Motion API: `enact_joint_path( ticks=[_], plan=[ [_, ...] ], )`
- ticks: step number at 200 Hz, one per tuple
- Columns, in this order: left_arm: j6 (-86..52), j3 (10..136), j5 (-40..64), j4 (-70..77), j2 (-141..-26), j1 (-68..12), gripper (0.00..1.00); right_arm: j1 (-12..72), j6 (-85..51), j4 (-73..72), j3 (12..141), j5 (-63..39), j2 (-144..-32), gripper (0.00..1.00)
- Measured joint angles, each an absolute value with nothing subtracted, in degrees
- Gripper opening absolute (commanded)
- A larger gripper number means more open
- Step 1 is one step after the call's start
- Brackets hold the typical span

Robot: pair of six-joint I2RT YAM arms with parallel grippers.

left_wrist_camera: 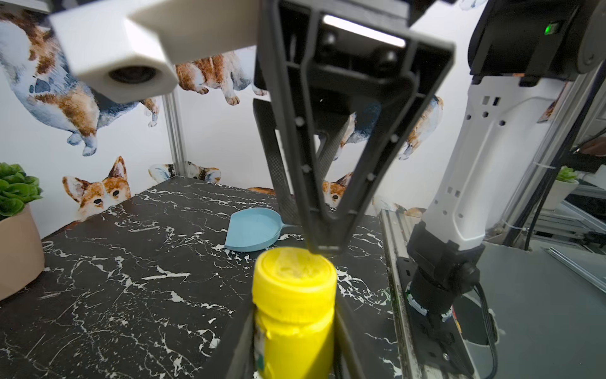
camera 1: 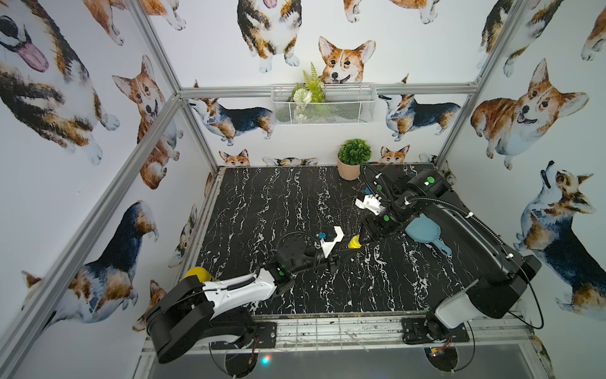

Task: Close the paint jar lid
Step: Screw the lid onto the paint jar.

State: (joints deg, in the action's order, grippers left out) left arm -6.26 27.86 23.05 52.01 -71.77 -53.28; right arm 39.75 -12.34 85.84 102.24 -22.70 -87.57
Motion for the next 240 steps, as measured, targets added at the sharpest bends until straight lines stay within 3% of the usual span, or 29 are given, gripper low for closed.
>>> enact_joint_path(
  ticks=[70,141,184,240],
  plan=[
    [-9.6,28.3,26.8,52.0,-72.0,-52.9,0.24,42.3,-7.8,83.4,100.9,-26.3,-87.1,0.60],
    [-10.0,28.6,27.9,51.1,-71.7,-52.9,0.23,43.1,-7.5,83.3,100.4,-24.8,-88.2,0.50],
    [-9.4,28.6,27.2,50.5,-71.3,-52.9,0.24,43.1,-7.8,82.9,100.4,-25.5,-88.2,0.34],
    [-7.8,28.4,26.1,48.4,-70.7,-52.9,0.24,43.0,-9.5,81.6,98.9,-26.4,-88.4,0.24]
  ],
)
